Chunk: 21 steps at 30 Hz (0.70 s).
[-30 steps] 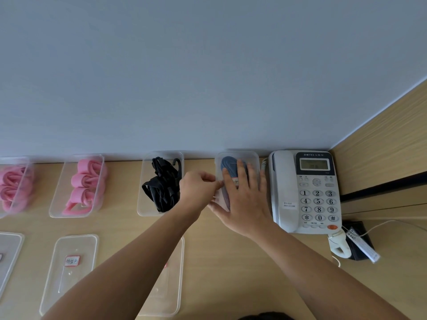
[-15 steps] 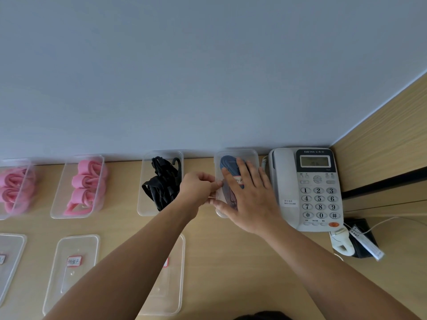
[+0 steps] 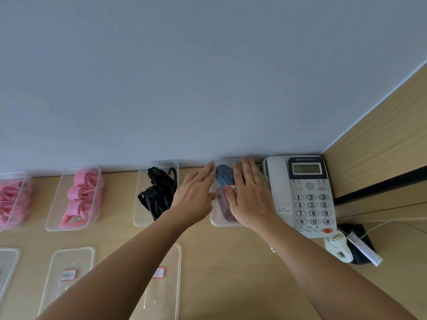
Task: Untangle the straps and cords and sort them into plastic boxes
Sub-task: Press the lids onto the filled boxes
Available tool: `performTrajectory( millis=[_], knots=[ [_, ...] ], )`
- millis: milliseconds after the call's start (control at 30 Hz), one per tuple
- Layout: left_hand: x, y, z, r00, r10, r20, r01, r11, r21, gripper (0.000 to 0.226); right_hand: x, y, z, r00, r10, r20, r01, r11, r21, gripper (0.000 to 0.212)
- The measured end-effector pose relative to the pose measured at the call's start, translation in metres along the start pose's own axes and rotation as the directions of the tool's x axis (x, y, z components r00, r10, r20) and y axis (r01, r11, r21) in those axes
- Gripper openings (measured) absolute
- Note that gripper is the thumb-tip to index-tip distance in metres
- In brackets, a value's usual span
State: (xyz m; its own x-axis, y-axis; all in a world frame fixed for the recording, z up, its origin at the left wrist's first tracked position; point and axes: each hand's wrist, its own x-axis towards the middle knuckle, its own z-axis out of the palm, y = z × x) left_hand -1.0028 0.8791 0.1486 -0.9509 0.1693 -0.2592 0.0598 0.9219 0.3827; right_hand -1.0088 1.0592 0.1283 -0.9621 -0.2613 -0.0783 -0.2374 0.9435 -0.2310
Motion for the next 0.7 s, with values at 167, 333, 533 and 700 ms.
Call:
performTrajectory(
  millis=[167,333,533,700],
  knots=[
    [0.004,-0.001,-0.011,0.993,0.045,0.109,-0.057,0.992,0.111,0.077,0.002,-0.001,0.002,1.000,0.014,-0.006,-0.014,1.000,0.000,0.071],
    [0.005,-0.004,-0.022,0.934,0.101,0.344,-0.187,0.956,0.226,0.135,0.000,-0.002,0.003,1.000,0.015,0.000,-0.015,1.000,-0.004,0.068],
    [0.003,-0.004,-0.015,0.938,0.102,0.332,-0.201,0.939,0.279,0.147,0.001,-0.005,0.008,1.000,0.018,0.002,-0.018,0.999,-0.036,0.069],
    [-0.006,-0.006,-0.018,0.956,0.156,0.249,-0.232,0.921,0.314,0.139,-0.003,-0.007,-0.004,1.000,0.008,0.013,-0.007,0.998,-0.060,0.068]
  ],
)
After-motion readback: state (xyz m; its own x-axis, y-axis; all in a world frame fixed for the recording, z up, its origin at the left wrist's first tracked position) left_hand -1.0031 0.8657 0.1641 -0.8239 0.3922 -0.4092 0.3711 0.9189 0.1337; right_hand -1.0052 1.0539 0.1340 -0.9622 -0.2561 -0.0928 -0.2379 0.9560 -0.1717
